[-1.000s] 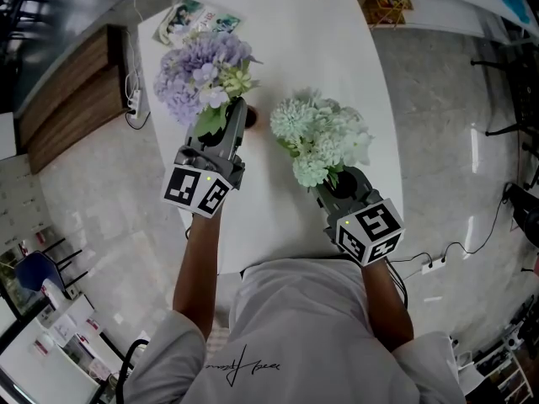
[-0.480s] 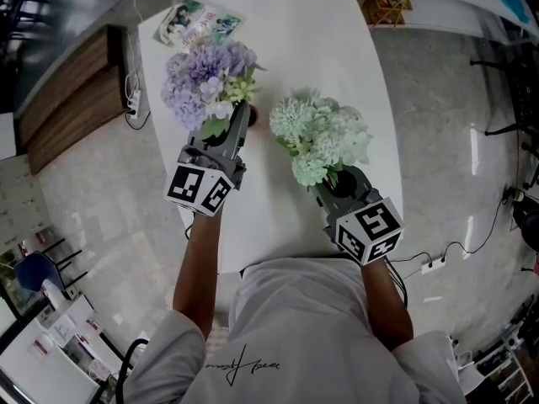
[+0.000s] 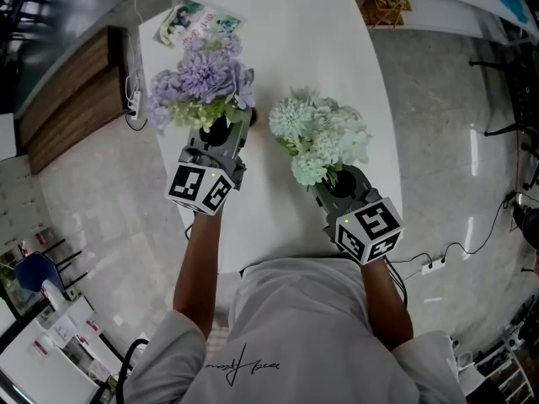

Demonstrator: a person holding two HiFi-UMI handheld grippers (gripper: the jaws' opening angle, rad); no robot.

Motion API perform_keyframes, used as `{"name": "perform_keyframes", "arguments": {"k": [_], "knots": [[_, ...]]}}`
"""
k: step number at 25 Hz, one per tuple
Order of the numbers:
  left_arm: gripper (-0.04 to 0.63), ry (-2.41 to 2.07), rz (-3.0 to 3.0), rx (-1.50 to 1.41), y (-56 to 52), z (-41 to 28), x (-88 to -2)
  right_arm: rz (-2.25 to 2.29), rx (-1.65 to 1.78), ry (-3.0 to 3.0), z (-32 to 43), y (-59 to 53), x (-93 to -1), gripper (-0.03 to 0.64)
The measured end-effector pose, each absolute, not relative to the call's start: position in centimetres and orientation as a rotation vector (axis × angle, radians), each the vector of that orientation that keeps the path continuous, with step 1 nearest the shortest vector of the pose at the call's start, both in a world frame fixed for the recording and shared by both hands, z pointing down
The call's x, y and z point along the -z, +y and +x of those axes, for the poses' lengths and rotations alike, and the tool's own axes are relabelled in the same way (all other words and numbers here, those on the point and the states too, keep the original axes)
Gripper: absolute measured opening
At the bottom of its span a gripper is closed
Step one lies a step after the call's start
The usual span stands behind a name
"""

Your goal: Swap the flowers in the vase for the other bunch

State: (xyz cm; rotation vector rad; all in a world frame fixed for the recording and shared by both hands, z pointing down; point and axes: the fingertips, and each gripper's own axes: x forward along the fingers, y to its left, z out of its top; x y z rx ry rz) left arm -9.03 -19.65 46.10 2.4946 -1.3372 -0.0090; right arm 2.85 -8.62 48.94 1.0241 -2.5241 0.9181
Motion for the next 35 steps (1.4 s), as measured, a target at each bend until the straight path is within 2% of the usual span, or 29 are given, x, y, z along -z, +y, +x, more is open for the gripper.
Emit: {"name": "perform_keyframes", "arguments": {"k": [35], "knots": [[0.106,-1.402,2.404,0.04,-17.7,-10.0,-46.6,1.005,-0.895,-2.579,2.5,-8.6,-47.8,0.077]]}}
